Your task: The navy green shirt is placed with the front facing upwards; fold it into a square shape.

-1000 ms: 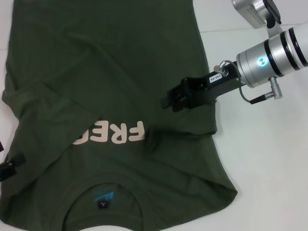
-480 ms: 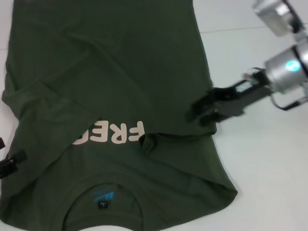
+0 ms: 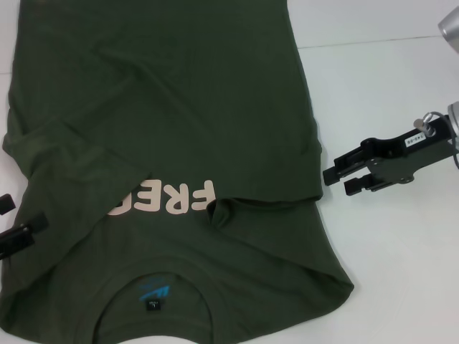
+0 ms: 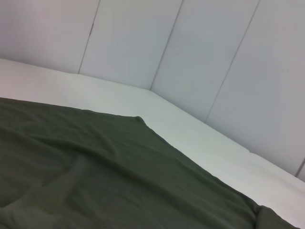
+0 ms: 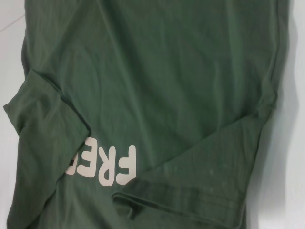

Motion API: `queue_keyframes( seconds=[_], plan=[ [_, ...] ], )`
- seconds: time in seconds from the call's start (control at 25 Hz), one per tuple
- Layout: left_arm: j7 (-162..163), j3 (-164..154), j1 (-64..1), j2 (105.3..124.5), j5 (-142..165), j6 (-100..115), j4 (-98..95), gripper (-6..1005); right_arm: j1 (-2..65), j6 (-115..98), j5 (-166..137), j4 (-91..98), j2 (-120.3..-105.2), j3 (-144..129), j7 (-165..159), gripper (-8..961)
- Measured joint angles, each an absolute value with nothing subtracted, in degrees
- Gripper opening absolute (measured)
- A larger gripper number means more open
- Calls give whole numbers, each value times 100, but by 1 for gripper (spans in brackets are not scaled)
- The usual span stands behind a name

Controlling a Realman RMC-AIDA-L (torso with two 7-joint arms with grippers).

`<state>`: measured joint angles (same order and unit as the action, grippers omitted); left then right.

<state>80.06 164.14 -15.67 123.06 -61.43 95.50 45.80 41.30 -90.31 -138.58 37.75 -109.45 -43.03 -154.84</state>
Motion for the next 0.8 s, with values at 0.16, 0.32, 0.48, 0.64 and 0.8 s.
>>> queue_keyframes(
  seconds=[0.16, 0.32, 0.48, 0.64, 0.8],
  plan=[
    [8044, 16421, -1568, 12304, -6143, 9550, 4600, 886, 4160, -8778, -13863, 3637, -11021, -4346, -15455, 581],
    [8059, 16443, -1552, 12304, -6143, 9571, 4614, 886, 4227, -8521, -13893, 3523, -11092, -4375, -15451, 580],
    [8060, 16446, -1516, 12305, -6143, 9560, 4615, 886, 4251, -8348, -13913, 3487, -11142, -4442, -15459, 578],
    [8060, 16445, -1507, 12309, -6143, 9556, 4614, 886, 4252, -8221, -13913, 3433, -11177, -4580, -15504, 577],
    [8060, 16444, -1524, 12311, -6143, 9553, 4614, 887, 4271, -8060, -13914, 3278, -11192, -4602, -15508, 575]
  ],
)
